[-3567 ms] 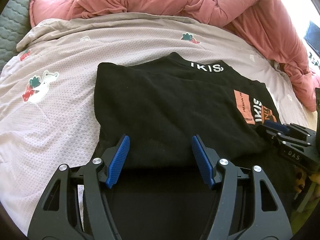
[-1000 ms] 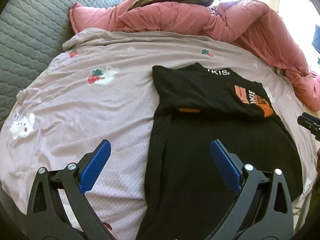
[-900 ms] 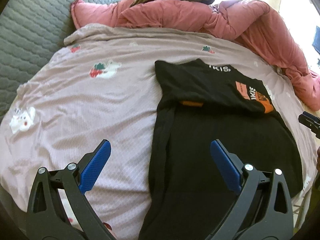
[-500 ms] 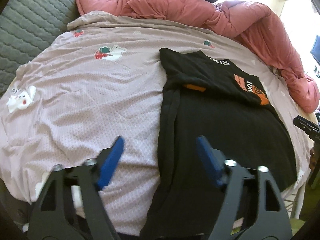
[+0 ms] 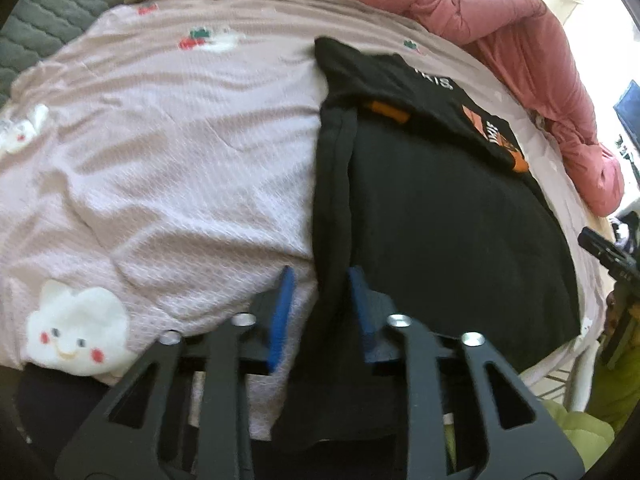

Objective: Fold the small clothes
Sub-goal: 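Move the left gripper to the black shirt hem and grasp it, then grasp the shirt hem with the right gripper beside the left gripper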

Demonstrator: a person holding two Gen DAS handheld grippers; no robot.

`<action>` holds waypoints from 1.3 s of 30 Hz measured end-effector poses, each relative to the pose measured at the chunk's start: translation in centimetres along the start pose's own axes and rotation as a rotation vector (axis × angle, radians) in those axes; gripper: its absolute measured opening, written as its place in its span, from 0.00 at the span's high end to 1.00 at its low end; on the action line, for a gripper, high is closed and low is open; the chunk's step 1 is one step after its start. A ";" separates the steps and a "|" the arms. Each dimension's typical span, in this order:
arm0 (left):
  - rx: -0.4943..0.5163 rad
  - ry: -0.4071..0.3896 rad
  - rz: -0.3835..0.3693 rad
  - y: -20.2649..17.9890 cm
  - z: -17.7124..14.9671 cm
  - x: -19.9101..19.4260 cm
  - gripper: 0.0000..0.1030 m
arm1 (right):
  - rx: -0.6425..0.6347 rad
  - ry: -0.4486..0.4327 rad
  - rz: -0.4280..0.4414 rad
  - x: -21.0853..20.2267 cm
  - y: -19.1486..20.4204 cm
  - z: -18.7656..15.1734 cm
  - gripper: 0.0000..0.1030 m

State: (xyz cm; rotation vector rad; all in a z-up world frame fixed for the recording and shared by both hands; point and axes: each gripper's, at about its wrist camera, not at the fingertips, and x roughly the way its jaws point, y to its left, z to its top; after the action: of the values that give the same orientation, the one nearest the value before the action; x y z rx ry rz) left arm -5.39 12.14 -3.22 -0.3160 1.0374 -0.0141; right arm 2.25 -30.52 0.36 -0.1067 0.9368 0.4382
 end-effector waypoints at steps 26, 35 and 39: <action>0.002 0.013 0.033 0.1 -1.9 -0.2 0.96 | 0.031 0.102 0.022 -1.8 -3.0 -5.0 0.36; 0.009 0.015 0.042 -0.1 -2.4 -0.4 0.93 | 0.019 0.148 0.063 -1.3 -2.7 -6.1 0.54; 0.006 0.017 0.042 0.0 -2.4 -0.4 0.92 | 0.038 0.174 0.069 -0.6 -3.2 -6.6 0.55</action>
State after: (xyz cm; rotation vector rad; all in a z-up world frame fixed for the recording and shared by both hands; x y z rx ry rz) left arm -7.62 11.56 -4.04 -0.2884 1.0604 0.0180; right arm -1.71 -35.43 -3.43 -0.0787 1.1223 0.4797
